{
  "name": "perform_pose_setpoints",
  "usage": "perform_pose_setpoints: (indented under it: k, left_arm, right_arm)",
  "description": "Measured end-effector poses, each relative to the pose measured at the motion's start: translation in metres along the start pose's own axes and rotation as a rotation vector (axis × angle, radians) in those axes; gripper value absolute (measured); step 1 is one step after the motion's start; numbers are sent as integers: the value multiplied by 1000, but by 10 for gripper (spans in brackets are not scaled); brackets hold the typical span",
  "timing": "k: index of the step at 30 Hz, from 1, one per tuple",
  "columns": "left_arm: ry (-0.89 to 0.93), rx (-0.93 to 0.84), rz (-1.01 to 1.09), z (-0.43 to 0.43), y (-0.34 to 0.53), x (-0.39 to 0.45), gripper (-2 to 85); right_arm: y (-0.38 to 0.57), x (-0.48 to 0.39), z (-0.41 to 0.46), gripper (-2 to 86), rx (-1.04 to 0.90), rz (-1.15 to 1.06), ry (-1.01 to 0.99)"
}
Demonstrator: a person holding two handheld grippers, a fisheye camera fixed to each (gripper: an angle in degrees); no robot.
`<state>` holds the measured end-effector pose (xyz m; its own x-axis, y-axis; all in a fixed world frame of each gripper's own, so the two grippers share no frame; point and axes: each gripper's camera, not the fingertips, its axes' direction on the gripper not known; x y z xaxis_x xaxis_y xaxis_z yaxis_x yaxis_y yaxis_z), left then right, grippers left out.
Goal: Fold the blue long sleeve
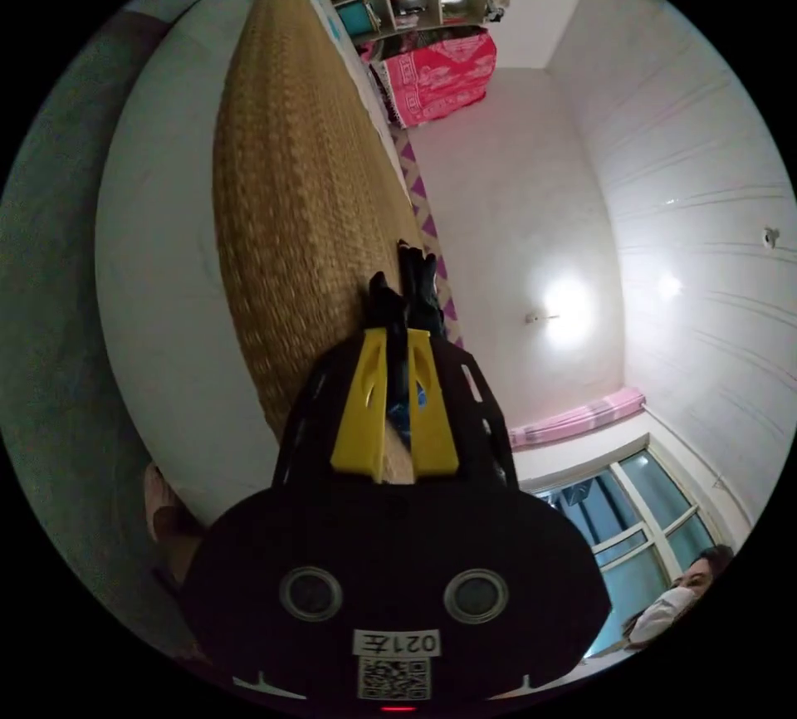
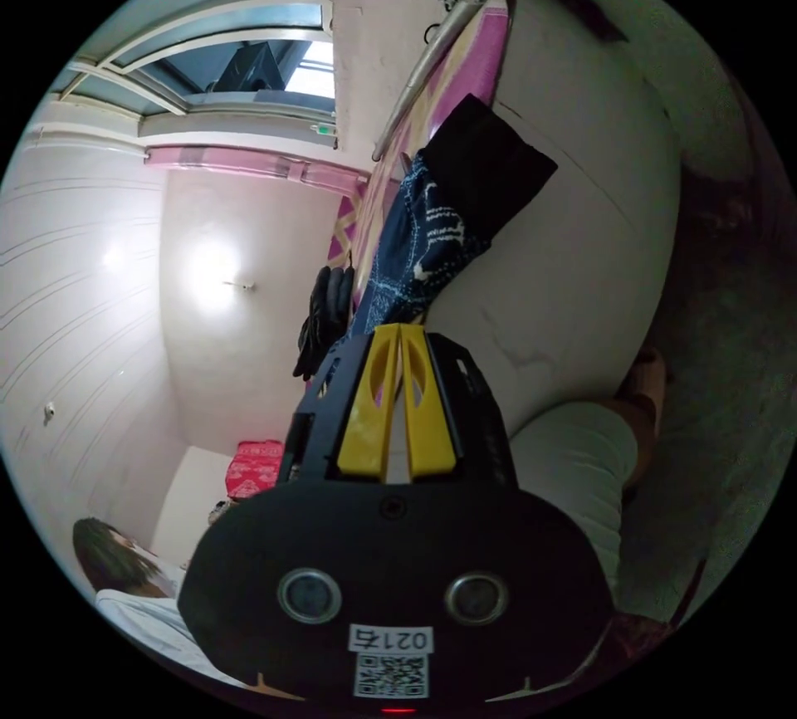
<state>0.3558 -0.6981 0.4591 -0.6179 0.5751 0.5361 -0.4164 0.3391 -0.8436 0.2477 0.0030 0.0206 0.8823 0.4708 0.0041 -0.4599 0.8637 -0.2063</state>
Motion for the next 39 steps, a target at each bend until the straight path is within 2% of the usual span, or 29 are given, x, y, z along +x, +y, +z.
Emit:
perform_pose_setpoints:
  k: [3, 6, 12, 15, 20, 23, 25, 29, 31, 35, 39]
  left_arm:
    - [10, -31, 14, 9, 3, 0, 35]
    - [-78, -67, 24, 22, 8, 1, 0]
    - [-130, -120, 30, 40, 36, -4, -9]
    - [-103, -111, 29, 48, 59, 0, -9]
    - [19, -105, 182, 68, 108, 71, -9]
    - [85, -166, 373, 98, 165, 152, -10]
    - [131, -233, 548, 131, 231, 223, -10]
    - [184, -367, 790, 193, 361, 312, -10]
    - [221, -477, 913, 241, 464, 351, -10]
    - [220, -633, 1058, 313, 628, 371, -10]
    - [172, -826, 1120, 394, 804, 338, -10]
  right_arm:
    - [1, -2, 2, -6, -4, -4, 8]
    - [3, -5, 6, -6, -12, -17, 17]
    - [11, 1, 8, -6, -12, -10, -12]
    - [15, 2, 6, -6, -8, -7, -4]
    - [20, -12, -9, -5, 80, -86, 3]
    - [22, -25, -11, -6, 79, -156, 43]
    - [23, -32, -8, -5, 68, -200, 57]
    - [29, -44, 3, -5, 0, -304, 45]
    - [33, -46, 8, -5, -24, -335, 48]
    - [40, -49, 8, -6, -39, -389, 38]
    - [44, -50, 4, -6, -30, -431, 43]
